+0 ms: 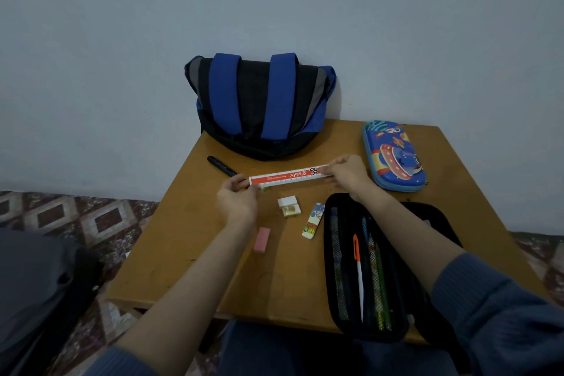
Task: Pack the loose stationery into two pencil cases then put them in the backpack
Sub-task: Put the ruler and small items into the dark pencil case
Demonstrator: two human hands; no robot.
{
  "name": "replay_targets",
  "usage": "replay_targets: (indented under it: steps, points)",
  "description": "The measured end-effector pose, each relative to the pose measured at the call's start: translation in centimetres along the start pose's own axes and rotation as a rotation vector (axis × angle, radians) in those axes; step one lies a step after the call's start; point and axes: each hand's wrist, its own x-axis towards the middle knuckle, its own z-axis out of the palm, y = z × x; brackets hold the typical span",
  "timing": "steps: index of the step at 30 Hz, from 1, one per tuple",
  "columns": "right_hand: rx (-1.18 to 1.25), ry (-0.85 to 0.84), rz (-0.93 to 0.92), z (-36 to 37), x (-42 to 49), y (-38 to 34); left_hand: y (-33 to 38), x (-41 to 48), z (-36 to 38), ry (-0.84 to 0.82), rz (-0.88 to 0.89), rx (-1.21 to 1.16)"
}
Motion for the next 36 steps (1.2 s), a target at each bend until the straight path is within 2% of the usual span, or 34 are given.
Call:
replay_targets:
  steps: [2,4,6,7,9,12,16,20,24,27,29,32,36]
  points:
    - [0.064,-0.148,0.008,-1.4,-0.8,-0.8,0.8,-0.4,-0.4,-0.030,-0.002,-0.093]
    - [0.080,-0.396,0.060,-3.2,-1.9,-1.5,1.4,-0.8,-0.7,-0.069,0.004,-0.151]
    - [-0.036,-0.643,0.101,-4.7,-3.0,-1.6,1.9,-1.3,-0.9,-0.122,0.034,-0.140]
    - [-0.088,-0.725,0.105,-5.3,-3.5,-1.4,2.1,-1.7,-0.9,-0.162,0.049,-0.122]
    - [-0.106,-0.786,0.111,-5.8,-4.6,-0.8,2.4,-2.7,-0.7,-0.266,0.081,-0.072]
    - [-0.124,-0.765,0.093,-6.1,-6.2,0.0,2.6,-4.6,0.1,-0.392,0.128,0.006]
    - [-0.102,-0.741,0.121,-7.7,-7.5,1.2,2.3,-6.3,1.3,-0.457,0.169,0.109]
    - [-0.138,-0.603,0.124,-10.0,-8.6,1.9,0.2,-7.6,1.9,-0.470,0.266,0.552]
    - [-0.029,-0.459,0.184,-11.4,-9.0,3.1,-1.7,-9.1,2.0,-0.550,0.271,0.696]
    - [0.075,-0.294,0.234,-11.6,-9.4,3.8,-2.6,-10.5,2.2,-0.676,0.332,0.951]
    - [0.153,-0.240,0.252,-11.4,-9.7,4.1,-2.8,-11.1,2.3,-0.697,0.371,1.054]
    - [0.195,-0.194,0.273,-10.9,-10.1,4.4,-2.9,-10.8,2.1,-0.688,0.421,1.076]
    - [0.166,-0.117,0.276,-10.0,-10.7,4.4,-2.8,-10.3,1.8,-0.731,0.347,0.950]
